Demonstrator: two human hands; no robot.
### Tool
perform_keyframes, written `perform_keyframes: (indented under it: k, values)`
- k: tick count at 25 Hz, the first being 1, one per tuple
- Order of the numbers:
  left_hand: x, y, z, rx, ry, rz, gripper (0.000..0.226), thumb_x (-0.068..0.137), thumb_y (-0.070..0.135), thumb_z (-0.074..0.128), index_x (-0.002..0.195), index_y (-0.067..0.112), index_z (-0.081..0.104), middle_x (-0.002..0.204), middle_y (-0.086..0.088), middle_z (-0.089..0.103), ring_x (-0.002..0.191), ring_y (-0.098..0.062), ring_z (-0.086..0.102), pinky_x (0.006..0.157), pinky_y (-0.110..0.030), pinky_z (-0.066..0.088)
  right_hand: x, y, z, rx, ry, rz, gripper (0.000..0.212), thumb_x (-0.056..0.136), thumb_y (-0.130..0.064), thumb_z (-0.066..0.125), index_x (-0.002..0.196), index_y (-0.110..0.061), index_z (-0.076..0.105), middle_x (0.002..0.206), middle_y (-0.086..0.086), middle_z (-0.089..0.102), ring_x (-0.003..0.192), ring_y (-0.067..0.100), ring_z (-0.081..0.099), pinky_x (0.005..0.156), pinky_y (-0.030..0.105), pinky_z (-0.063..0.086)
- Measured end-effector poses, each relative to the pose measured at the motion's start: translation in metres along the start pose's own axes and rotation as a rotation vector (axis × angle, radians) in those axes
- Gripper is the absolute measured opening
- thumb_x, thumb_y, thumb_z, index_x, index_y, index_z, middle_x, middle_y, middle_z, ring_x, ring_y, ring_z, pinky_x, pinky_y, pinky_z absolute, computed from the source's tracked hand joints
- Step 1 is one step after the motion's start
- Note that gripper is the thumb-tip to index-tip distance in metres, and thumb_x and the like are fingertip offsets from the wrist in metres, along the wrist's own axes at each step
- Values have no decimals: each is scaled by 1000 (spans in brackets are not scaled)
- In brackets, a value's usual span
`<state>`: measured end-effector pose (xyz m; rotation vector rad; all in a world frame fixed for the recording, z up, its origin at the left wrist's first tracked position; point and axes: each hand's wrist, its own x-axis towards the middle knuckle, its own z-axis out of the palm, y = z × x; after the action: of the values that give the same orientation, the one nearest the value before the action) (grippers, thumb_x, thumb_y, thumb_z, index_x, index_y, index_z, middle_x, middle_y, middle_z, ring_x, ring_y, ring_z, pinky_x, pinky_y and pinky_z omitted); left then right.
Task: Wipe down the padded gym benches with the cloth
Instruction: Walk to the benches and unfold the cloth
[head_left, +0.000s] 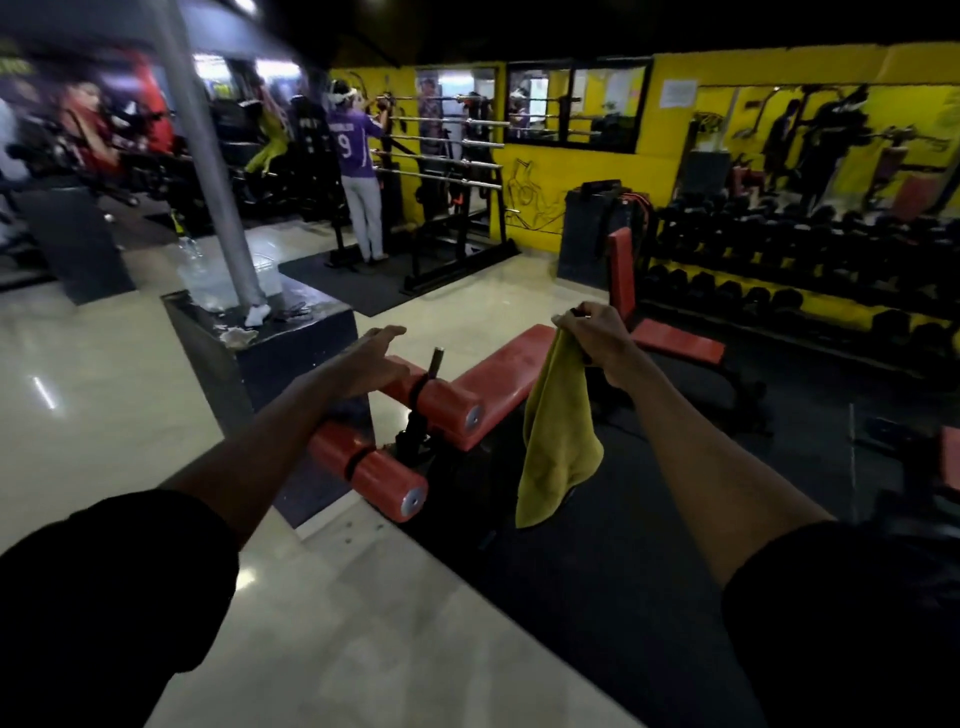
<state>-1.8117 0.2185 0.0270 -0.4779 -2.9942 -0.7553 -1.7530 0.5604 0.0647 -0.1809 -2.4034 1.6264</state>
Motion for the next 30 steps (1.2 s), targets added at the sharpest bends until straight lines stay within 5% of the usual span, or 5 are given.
perform_keyframes:
  k: [13, 18, 22, 25, 30]
  values:
    - [186, -185, -38, -65, -34, -34, 77, 87, 42, 72, 152, 22, 36, 156, -8, 35, 140, -28, 40, 112, -45, 40, 206, -67, 203, 105, -20, -20, 18, 94, -34, 63, 106, -21, 65, 110, 12, 57, 104, 31, 57, 85, 47, 55]
    - [239, -204, -11, -84, -188, -136, 42, 98, 40, 60, 131, 14, 59, 130, -11, 57, 110, -23, 58, 88, -31, 48, 271, -91, 268, 355, -91, 62, 5, 97, -21, 63, 100, -23, 66, 99, 8, 59, 95, 25, 57, 86, 44, 52]
    - [262, -192, 8, -458, -235, -307, 33, 109, 25, 34, 93, 9, 58, 89, -7, 57, 73, -10, 48, 68, -18, 46, 327, -99, 314, 498, -145, 58, 9, 101, -19, 57, 109, -19, 61, 98, 10, 63, 88, 22, 62, 70, 33, 55]
    - [274, -204, 19, -866, -322, -445, 52, 108, 47, 30, 130, 7, 53, 110, -9, 65, 90, -16, 60, 88, -36, 55, 353, -100, 333, 602, -138, 80, 9, 104, -18, 51, 106, -15, 60, 93, 11, 65, 84, 23, 65, 70, 33, 57]
    - [303, -242, 16, -1081, -448, -706, 54, 98, 55, 44, 99, 6, 65, 94, -11, 69, 90, -28, 60, 89, -37, 46, 376, -104, 355, 730, -108, 154, 9, 102, -21, 55, 101, -14, 61, 83, 9, 68, 72, 19, 67, 71, 35, 57]
